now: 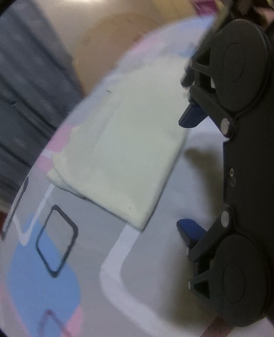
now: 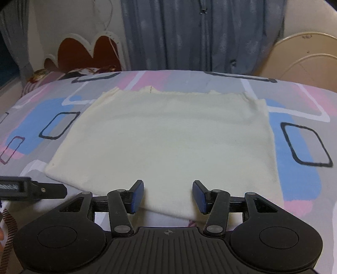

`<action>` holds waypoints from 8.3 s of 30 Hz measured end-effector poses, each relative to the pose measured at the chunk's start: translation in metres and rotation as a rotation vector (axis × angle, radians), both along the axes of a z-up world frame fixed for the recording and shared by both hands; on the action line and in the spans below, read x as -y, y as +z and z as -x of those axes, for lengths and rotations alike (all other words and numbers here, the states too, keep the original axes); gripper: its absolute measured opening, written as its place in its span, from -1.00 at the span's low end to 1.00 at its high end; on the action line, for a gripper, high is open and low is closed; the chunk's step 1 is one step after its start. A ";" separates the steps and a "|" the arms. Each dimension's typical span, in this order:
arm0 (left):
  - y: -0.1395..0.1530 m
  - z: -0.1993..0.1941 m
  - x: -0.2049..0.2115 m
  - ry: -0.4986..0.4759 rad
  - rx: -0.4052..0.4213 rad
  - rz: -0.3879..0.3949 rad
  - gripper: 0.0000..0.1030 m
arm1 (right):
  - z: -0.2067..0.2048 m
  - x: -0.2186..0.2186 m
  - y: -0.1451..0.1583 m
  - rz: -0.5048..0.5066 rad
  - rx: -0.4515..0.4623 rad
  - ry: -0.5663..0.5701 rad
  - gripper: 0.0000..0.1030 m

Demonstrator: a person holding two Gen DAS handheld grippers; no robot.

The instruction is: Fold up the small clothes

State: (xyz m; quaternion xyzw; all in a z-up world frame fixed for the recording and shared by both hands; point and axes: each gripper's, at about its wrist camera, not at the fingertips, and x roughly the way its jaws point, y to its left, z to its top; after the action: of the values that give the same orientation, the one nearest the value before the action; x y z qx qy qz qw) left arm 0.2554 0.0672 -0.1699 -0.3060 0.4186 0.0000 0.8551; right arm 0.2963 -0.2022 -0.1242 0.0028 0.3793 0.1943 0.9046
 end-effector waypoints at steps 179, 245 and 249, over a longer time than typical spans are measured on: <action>0.025 -0.157 0.144 -0.235 0.175 -0.290 0.53 | -0.086 0.106 0.012 -0.079 0.143 -0.154 -0.45; 0.041 -0.091 0.159 -0.425 0.151 -0.281 0.75 | 0.011 0.112 0.030 -0.163 -0.002 -0.312 0.31; 0.036 -0.112 0.159 -0.407 0.134 -0.227 0.73 | -0.019 0.124 0.026 -0.228 -0.023 -0.311 0.31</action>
State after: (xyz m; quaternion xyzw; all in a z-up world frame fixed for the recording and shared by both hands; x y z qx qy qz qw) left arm 0.3672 -0.0921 -0.1342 -0.1168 0.4114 -0.1454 0.8922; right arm 0.3150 -0.3263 -0.0987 0.1662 0.3602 0.0937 0.9131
